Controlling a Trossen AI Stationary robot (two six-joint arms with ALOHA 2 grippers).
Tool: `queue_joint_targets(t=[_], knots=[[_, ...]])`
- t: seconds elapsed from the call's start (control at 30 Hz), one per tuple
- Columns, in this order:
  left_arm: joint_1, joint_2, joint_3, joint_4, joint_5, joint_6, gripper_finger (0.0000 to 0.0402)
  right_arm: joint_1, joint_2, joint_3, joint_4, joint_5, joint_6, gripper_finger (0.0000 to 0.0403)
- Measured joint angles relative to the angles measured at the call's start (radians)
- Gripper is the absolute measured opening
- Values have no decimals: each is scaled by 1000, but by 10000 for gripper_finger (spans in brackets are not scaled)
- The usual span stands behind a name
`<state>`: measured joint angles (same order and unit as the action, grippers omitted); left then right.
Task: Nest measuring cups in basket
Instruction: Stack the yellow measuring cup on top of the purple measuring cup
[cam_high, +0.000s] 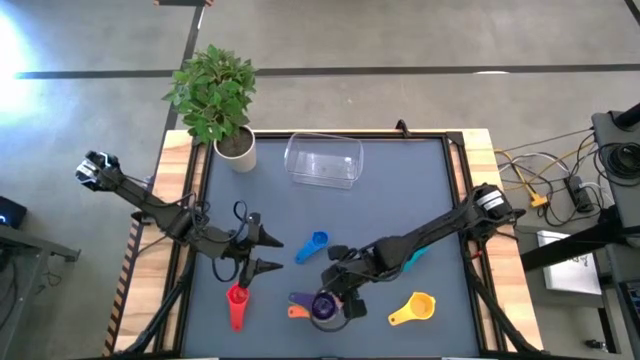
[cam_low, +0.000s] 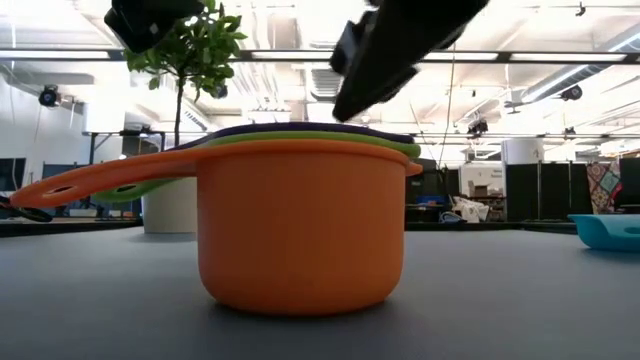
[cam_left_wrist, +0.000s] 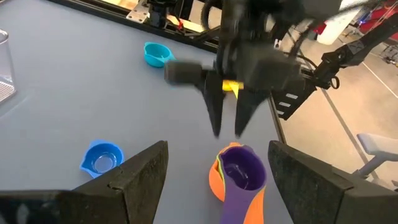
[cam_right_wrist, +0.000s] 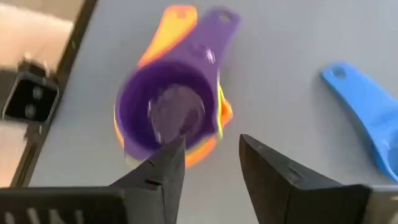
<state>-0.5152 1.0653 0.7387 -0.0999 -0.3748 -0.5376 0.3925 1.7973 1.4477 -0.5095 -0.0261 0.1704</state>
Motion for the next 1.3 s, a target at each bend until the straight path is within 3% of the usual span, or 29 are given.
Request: queue_joint_targets(t=[0.17, 0.33, 0.47, 0.7, 1.07, 1.3], knots=[[-5, 0, -1, -7, 0, -3, 260, 64, -92, 3, -140, 11, 22, 154], [-8, 9, -14, -6, -11, 2, 260, 174, -149, -18, -255, 99, 147, 138], [-8, 37, -17, -1, -25, 4, 260, 258, -178, -47, -374, 131, 311, 127], [-8, 77, -18, 62, -26, 6, 260, 345, -216, -140, -507, 92, 598, 136], [-8, 88, -18, 94, -19, 10, 260, 369, -260, -338, -519, 44, 833, 178], [-8, 88, -18, 94, -14, 9, 260, 369, -338, -477, -385, -15, 885, 191]])
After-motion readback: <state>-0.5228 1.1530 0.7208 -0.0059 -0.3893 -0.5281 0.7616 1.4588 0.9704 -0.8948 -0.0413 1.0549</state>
